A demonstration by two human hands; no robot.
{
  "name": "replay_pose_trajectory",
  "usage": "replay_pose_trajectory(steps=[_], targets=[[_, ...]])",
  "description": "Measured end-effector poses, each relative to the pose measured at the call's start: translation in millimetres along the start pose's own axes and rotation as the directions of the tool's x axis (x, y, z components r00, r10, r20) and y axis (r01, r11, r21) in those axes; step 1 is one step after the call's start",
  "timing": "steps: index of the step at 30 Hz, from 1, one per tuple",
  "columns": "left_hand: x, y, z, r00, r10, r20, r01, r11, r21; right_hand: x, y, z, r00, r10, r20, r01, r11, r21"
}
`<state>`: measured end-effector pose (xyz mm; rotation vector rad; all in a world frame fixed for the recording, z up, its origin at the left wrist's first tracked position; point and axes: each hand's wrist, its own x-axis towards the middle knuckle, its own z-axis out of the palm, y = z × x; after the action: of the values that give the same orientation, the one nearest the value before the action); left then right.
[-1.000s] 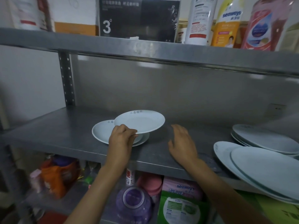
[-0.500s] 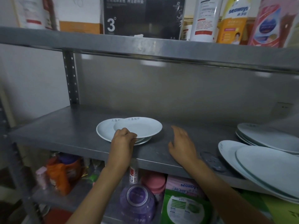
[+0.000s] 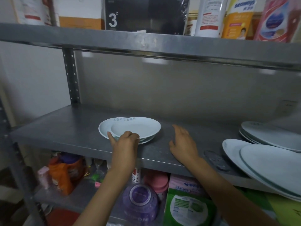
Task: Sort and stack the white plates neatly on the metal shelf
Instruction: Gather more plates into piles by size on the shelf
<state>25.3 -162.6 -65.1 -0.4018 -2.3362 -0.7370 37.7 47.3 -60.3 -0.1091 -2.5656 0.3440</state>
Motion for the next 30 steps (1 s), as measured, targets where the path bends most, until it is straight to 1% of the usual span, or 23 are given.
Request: replay_pose_trajectory(steps=[4,7,9,14,17,20,23,30], targets=[[-2,2,-3,0.997,0.046,0.068,-0.046,0.999,0.004,0,0,-1,1.0,0.006,-0.004,-0.006,1.0,-0.004],[-2,5,-6,0.994,0.073,0.08,-0.075,0.997,0.023,0,-1,-3,1.0,0.002,-0.009,-0.002,1.0,-0.007],[-1,8,-7,0.992,0.102,0.075,-0.102,0.995,0.003,-1,-1,-7,1.0,0.001,-0.015,-0.001,1.0,-0.007],[6,28,-3,0.975,0.222,0.014,-0.221,0.972,-0.081,-2,1,-25,0.999,-0.014,-0.047,0.012,0.999,-0.039],[11,48,8,0.954,0.299,0.023,-0.292,0.944,-0.155,-3,7,-43,0.996,-0.024,-0.084,0.017,0.997,-0.078],[16,70,22,0.939,0.338,0.057,-0.323,0.928,-0.184,-6,17,-64,0.995,-0.028,-0.092,0.015,0.991,-0.133],[19,96,35,0.924,0.378,0.058,-0.354,0.904,-0.241,-10,31,-87,0.995,-0.024,-0.095,0.009,0.988,-0.156],[20,168,65,0.894,0.443,0.068,-0.378,0.827,-0.417,-14,84,-156,0.983,0.053,-0.175,-0.089,0.975,-0.205]])
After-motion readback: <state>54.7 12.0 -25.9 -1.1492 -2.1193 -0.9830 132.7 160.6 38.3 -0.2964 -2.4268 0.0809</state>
